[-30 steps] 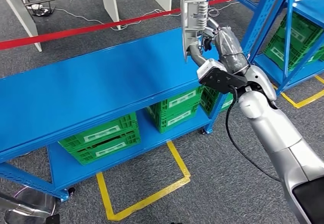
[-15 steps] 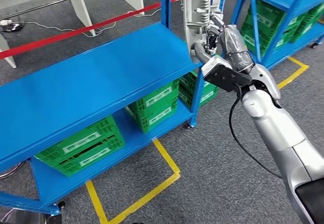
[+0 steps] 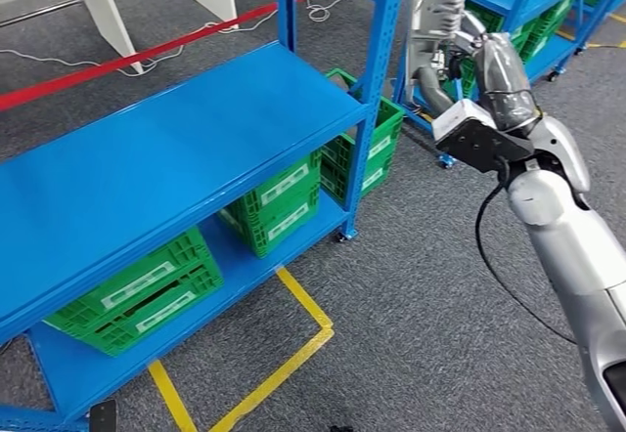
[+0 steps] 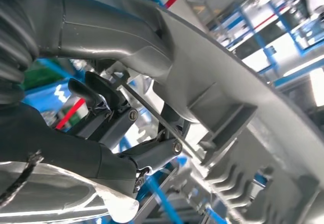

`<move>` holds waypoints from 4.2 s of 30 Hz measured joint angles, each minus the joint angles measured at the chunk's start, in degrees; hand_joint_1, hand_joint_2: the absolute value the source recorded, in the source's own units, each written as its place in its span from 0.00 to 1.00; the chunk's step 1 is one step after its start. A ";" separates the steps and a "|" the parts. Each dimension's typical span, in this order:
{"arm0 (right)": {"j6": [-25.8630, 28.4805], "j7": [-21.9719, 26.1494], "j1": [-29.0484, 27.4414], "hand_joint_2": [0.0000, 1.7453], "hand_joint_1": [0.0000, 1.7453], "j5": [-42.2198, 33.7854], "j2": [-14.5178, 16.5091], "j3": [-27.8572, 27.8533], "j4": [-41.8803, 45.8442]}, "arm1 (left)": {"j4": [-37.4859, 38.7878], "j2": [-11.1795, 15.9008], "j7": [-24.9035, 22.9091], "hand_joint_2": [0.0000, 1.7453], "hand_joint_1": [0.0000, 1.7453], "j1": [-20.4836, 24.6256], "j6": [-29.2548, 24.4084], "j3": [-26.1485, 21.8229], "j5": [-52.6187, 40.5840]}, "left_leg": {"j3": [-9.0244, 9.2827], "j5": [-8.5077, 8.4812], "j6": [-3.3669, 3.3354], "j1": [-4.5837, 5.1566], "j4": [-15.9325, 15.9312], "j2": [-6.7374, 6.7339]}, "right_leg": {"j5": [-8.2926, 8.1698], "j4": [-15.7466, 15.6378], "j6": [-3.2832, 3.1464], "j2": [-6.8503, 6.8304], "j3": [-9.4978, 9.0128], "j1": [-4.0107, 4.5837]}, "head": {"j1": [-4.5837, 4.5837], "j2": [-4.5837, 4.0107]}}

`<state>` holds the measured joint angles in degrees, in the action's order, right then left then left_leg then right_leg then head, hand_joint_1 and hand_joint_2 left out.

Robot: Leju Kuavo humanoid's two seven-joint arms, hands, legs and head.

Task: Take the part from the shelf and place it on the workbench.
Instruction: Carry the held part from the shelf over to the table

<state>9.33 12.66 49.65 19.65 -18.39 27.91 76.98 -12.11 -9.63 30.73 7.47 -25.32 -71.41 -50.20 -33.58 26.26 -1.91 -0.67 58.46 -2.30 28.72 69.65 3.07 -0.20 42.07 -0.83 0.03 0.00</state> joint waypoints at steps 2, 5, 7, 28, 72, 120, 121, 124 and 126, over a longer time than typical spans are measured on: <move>0.01 -0.08 -0.32 1.00 1.00 -0.07 -1.18 -0.66 0.94 | -0.01 0.00 0.13 1.00 0.00 0.26 0.05 0.05 0.02 | -0.01 0.25 0.41 0.22 0.20 -0.80 | -2.76 -7.87 -0.14 -1.99 -4.10 0.20 | 0.01 0.00; 0.09 -0.19 -1.42 1.00 1.00 -0.09 -2.61 -1.86 2.05 | -0.01 0.04 0.31 1.00 0.00 0.57 0.09 0.22 0.01 | -0.08 0.44 1.06 0.68 0.41 -1.88 | -3.28 -11.59 -1.22 -2.63 -6.14 0.75 | 0.00 0.00; 0.13 -0.21 -2.43 1.00 1.00 -0.07 -3.50 -2.61 2.74 | -0.01 0.05 0.44 1.00 0.00 0.71 0.23 0.44 -0.08 | 0.00 0.94 1.53 0.56 0.66 -2.21 | -3.45 -11.64 -1.88 -1.56 -6.03 0.68 | -0.05 0.00; 1.50 -0.81 -9.82 1.00 1.00 0.96 -6.36 -6.12 6.51 | -0.02 0.19 1.14 1.00 0.00 1.25 0.99 1.95 -0.66 | 0.43 -0.14 -0.46 0.22 -0.69 1.79 | 2.41 2.81 0.19 0.63 2.28 -0.03 | 0.45 0.00; 11.54 5.47 -28.67 1.00 1.00 5.52 -6.50 -14.01 26.68 | -0.04 0.28 2.08 1.00 0.00 0.62 0.37 2.37 1.84 | -3.26 6.10 2.24 0.43 9.11 1.11 | -2.67 -11.74 -2.37 0.22 -7.27 -0.04 | 0.24 0.00; 14.77 7.43 -32.70 1.00 1.00 10.00 -5.87 -15.34 29.35 | -0.07 0.72 3.27 1.00 0.00 0.14 5.08 3.97 0.80 | 0.37 0.54 -0.91 1.08 -0.56 2.60 | 5.68 3.20 -0.34 0.77 -1.68 -0.03 | 0.89 0.00; 14.76 7.42 -32.70 1.00 1.00 10.04 -5.87 -15.34 29.35 | -0.07 0.68 3.27 1.00 0.00 0.09 5.20 3.98 0.80 | 0.70 0.85 -0.82 1.05 -0.55 2.58 | 5.33 4.50 -0.15 0.75 -0.24 -0.14 | 0.88 0.00; 14.75 7.39 -32.66 1.00 1.00 10.09 -5.87 -15.34 29.34 | -0.07 0.69 3.27 1.00 0.00 0.05 5.35 4.03 0.83 | 2.41 2.18 -0.21 0.83 -0.51 2.53 | -1.27 -3.15 0.40 0.32 -2.21 -0.63 | 0.88 0.00; 14.69 7.35 -32.56 1.00 1.00 10.15 -5.87 -15.31 29.29 | -0.07 0.77 3.26 1.00 0.00 0.12 5.46 4.08 0.91 | 3.00 2.93 0.44 0.86 -0.37 2.51 | -3.26 -9.09 0.28 -0.16 -4.51 -0.52 | 0.99 0.00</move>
<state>24.02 20.00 17.09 29.80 -24.26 12.60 106.27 -12.17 -8.87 33.99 7.59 -19.86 -67.34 -49.29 -30.58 29.19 -1.47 0.19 58.09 0.21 25.46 60.56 3.35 -0.36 37.56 -1.36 1.03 0.00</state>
